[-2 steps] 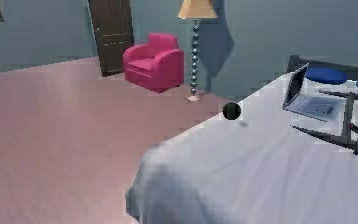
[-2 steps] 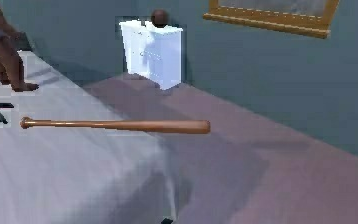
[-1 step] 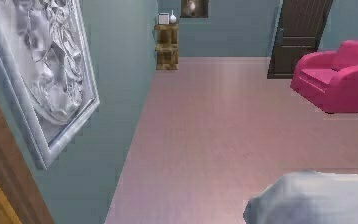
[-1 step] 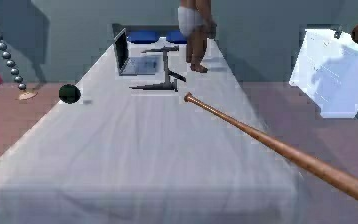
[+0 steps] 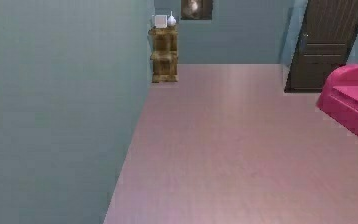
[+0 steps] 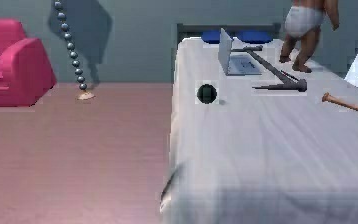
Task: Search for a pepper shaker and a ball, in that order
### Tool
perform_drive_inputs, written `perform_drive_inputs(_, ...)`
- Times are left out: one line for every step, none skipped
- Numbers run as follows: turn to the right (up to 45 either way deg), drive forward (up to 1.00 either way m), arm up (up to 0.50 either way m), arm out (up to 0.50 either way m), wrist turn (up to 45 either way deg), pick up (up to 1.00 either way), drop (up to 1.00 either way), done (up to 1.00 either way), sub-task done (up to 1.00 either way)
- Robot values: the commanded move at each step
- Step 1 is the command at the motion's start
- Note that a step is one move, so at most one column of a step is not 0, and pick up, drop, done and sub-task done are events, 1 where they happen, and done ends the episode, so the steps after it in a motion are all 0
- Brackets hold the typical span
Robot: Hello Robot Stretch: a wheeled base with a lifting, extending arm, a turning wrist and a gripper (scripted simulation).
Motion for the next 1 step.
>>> perform_drive_inputs(42.0, 0.00, 0.00, 0.00, 0.0, 0.00, 0.00, 0.00, 0.00)
